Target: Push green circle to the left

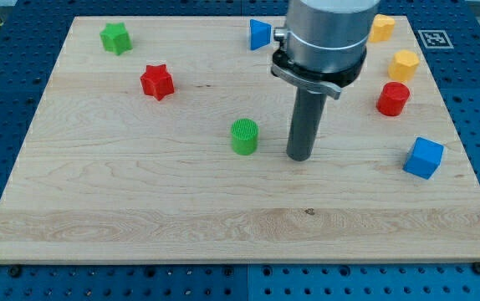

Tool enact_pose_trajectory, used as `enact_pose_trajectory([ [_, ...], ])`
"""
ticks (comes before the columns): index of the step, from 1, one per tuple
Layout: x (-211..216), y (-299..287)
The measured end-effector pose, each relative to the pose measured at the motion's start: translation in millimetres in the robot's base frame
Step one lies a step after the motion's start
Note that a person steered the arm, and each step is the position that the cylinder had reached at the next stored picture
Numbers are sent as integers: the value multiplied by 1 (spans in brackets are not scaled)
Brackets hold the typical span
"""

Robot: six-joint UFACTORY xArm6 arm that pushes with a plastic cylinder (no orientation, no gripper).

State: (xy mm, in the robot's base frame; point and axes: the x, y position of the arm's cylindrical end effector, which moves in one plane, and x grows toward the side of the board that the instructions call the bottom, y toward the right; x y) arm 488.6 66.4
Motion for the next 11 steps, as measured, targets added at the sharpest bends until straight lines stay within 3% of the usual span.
enact_pose_trajectory([
  [7, -13, -78],
  [9, -21, -47],
  [11, -32, -88],
])
